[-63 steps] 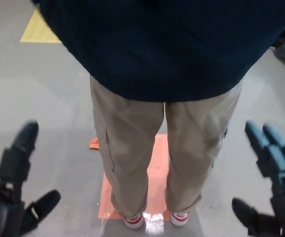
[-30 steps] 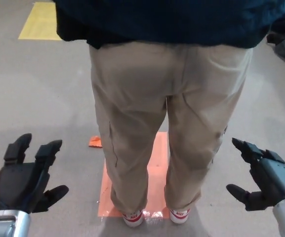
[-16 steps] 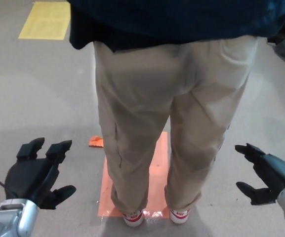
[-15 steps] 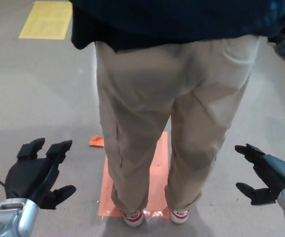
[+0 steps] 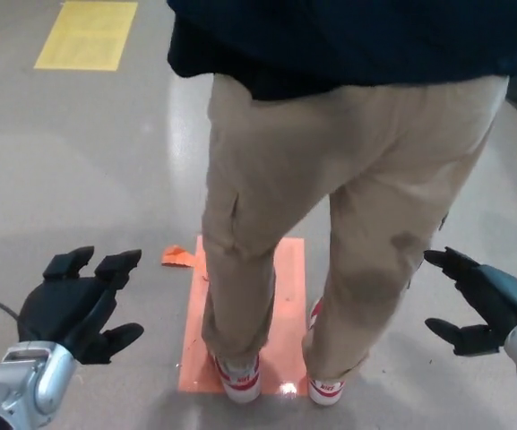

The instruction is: A person hands a coat to the robot and the robot grabs it with both hands and holds it while the person wears the coat.

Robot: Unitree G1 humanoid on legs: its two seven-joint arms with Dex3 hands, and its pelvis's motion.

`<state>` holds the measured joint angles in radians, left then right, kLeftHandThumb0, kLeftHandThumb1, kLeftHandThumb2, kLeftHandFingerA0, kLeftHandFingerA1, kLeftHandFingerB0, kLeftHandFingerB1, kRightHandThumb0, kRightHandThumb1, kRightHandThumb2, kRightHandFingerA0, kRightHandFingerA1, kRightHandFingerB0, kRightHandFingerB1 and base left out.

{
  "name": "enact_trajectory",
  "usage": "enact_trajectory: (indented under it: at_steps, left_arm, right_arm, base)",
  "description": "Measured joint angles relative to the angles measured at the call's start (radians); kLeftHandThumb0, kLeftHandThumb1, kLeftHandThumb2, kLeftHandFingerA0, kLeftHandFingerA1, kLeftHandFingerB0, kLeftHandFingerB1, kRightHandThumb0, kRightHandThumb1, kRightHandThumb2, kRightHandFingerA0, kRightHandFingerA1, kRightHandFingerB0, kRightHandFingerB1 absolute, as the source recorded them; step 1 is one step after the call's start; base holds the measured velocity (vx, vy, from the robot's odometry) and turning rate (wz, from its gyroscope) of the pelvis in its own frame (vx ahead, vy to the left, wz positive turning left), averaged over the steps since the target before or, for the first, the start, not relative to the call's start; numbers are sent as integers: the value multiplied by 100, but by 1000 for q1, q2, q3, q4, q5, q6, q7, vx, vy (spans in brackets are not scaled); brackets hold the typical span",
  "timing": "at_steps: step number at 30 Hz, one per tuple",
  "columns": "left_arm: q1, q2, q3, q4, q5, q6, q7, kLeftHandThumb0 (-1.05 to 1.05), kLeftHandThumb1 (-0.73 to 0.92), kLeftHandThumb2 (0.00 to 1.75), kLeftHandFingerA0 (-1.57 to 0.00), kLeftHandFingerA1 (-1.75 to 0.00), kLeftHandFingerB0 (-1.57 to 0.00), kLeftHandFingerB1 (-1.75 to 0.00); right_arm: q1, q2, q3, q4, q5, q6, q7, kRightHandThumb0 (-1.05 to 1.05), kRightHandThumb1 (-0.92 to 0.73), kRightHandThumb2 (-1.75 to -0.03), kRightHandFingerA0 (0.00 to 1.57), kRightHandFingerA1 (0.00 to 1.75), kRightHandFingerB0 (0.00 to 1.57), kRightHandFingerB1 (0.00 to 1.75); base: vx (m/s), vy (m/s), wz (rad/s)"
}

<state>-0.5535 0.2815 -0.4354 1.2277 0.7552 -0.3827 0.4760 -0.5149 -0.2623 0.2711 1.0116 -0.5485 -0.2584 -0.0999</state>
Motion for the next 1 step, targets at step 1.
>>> enact_trajectory:
  at_steps: [1]
  left_arm:
    - [0,0,-1,0,-1,0,-1,-52,82,64,-30,-31,-4,-23]
  right_arm:
    - [0,0,1,-1,1,0,0,-31,-70,-69,33,36,13,31]
  base:
    - [0,0,0]
